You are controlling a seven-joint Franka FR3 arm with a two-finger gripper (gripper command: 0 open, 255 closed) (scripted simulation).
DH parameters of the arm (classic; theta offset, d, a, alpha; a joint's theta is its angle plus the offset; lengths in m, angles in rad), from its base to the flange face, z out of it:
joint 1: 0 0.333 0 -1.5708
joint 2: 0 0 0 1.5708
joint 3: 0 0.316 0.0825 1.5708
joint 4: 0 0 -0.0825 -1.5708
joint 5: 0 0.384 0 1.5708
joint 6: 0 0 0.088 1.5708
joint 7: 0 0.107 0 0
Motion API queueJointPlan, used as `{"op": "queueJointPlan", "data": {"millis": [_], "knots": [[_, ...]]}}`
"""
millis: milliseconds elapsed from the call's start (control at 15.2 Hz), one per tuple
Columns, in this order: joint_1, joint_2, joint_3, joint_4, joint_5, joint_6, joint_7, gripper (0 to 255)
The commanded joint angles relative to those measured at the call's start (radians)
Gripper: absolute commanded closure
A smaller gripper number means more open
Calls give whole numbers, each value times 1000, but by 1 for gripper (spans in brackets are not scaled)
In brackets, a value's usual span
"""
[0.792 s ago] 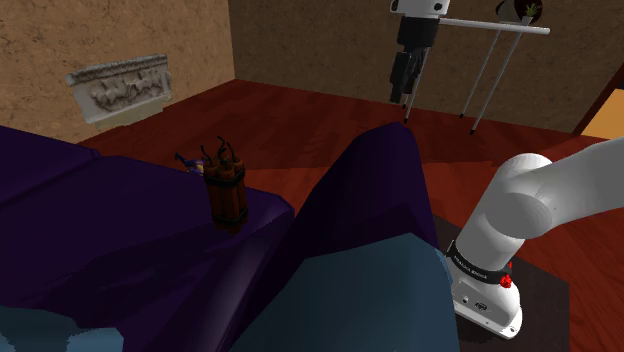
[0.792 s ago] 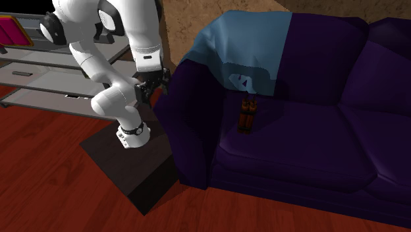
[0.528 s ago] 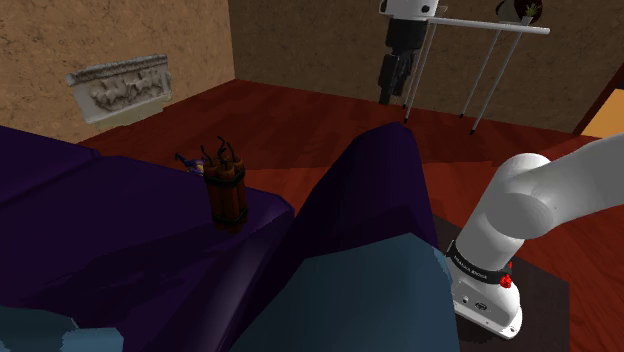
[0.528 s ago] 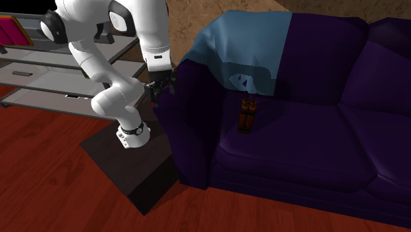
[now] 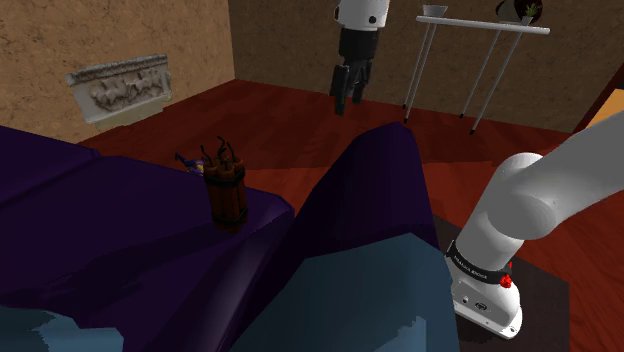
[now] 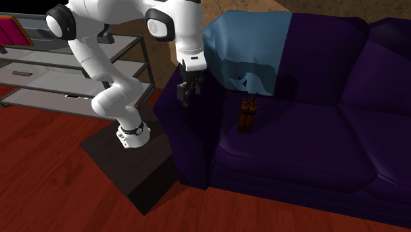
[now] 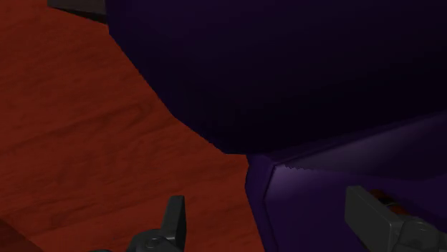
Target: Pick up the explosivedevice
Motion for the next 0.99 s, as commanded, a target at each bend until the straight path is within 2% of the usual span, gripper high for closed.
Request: {"op": "queueJointPlan", "data": {"millis": [0,462,924], "knots": [[7,51,35,36,2,24,36,0],[23,267,156,188,-41,105,168,0],[59,522,258,404,-163,134,320,0]]}}
